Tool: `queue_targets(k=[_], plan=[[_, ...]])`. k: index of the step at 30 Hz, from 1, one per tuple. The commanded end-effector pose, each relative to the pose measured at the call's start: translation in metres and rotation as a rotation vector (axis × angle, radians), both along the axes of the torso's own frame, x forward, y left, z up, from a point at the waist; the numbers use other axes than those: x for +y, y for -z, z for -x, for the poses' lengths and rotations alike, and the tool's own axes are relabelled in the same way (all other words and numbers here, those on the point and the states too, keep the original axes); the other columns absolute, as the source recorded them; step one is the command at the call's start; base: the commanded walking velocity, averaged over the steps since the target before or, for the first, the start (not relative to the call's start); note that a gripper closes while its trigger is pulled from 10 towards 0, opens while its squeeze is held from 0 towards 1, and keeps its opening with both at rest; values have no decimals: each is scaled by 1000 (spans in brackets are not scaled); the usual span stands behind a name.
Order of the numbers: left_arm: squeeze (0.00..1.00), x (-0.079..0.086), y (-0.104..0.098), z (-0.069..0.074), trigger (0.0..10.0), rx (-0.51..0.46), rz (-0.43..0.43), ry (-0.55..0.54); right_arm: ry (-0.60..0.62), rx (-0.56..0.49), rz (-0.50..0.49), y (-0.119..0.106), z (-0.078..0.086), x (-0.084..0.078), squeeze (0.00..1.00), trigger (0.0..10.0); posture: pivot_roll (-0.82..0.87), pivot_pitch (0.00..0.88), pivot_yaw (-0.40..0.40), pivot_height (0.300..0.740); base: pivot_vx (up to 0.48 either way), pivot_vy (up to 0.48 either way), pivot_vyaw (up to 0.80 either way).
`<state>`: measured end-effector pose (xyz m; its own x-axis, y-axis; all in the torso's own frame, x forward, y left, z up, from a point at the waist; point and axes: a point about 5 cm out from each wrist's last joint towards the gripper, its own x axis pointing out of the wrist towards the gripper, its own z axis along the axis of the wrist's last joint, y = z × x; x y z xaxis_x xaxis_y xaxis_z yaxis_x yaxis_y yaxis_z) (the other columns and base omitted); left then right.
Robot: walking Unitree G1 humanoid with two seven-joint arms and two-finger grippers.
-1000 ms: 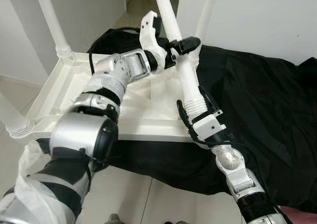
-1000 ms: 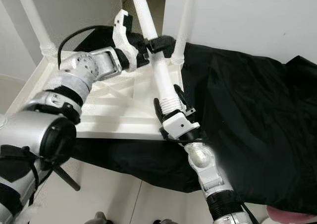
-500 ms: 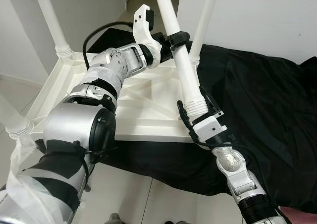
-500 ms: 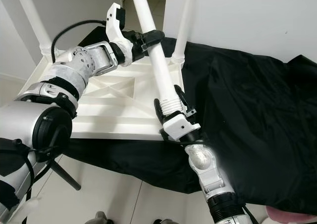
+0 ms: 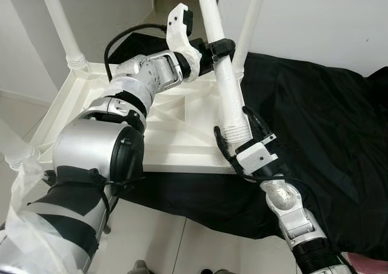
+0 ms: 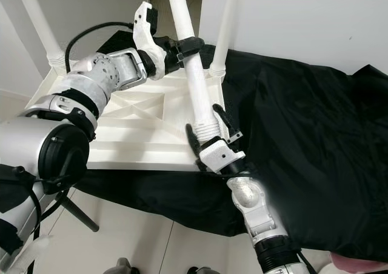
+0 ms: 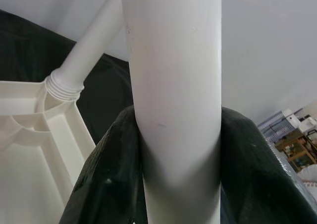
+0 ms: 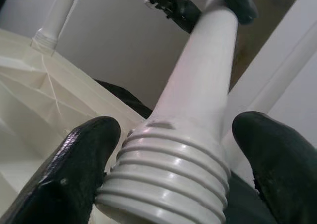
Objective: Building children table
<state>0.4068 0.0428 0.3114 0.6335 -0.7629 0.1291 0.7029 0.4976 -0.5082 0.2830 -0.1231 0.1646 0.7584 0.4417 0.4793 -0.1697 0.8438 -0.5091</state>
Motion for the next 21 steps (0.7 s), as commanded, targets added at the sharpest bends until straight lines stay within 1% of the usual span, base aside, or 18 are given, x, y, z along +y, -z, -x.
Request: queue_targets(k=[1, 2, 3, 5, 6, 8, 9, 10, 11, 12, 13, 17, 18, 21], plan=[[0, -1, -8, 1, 10000, -45, -9, 31, 12, 8, -48, -3, 0, -5, 1000, 10000, -25, 85, -25, 740, 0, 0, 0], [0, 0, -8, 1, 10000, -49, -14, 16, 20, 27, -91, -4, -1, -7, 1000, 10000, -26, 84, -25, 740, 0, 0, 0], [0, 0, -8, 1, 10000, -49, -14, 16, 20, 27, -91, -4, -1, -7, 1000, 10000, -26, 84, -25, 740, 0, 0, 0], [0, 4, -12, -1, 10000, -70, -9, -19, 44, 82, -158, -2, -6, -13, 1000, 10000, -29, 81, -23, 740, 0, 0, 0], [0, 4, -12, -1, 10000, -70, -9, -19, 44, 82, -158, -2, -6, -13, 1000, 10000, -29, 81, -23, 740, 0, 0, 0], [0, 9, -18, -3, 10000, -106, -8, -53, 62, 144, -221, 0, -10, -19, 1000, 10000, -29, 80, -22, 740, 0, 0, 0], [0, 9, -18, -3, 10000, -106, -8, -53, 62, 144, -221, 0, -10, -19, 1000, 10000, -29, 80, -22, 740, 0, 0, 0], [0, 10, -20, -3, 10000, -122, -13, -68, 59, 168, -244, 0, -11, -20, 933, 10000, -31, 80, -20, 740, 0, 0, 0], [0, 12, -23, -4, 10000, -151, -23, -88, 60, 198, -287, 0, -13, -22, 0, 10000, -33, 80, -18, 740, 0, 0, 0], [0, 13, -25, -4, 10000, -170, -30, -102, 57, 218, -317, 0, -14, -23, 0, 10000, -33, 80, -18, 740, 0, 0, 0], [0, 13, -25, -4, 10000, -170, -30, -102, 57, 218, -317, 0, -14, -23, 0, 10000, -33, 80, -18, 740, 0, 0, 0], [0, 20, -30, -7, 10000, -237, -81, -198, 83, 276, -327, 1, -18, -22, 0, 10000, -32, 81, -15, 740, 0, 0, 0], [0, 20, -30, -7, 10000, -237, -81, -198, 83, 276, -327, 1, -18, -22, 0, 10000, -32, 81, -15, 740, 0, 0, 0], [0, 23, -32, -8, 10000, -267, -96, -242, 99, 307, -340, 3, -20, -22, 0, 10000, -29, 82, -18, 740, 0, 0, 0]])
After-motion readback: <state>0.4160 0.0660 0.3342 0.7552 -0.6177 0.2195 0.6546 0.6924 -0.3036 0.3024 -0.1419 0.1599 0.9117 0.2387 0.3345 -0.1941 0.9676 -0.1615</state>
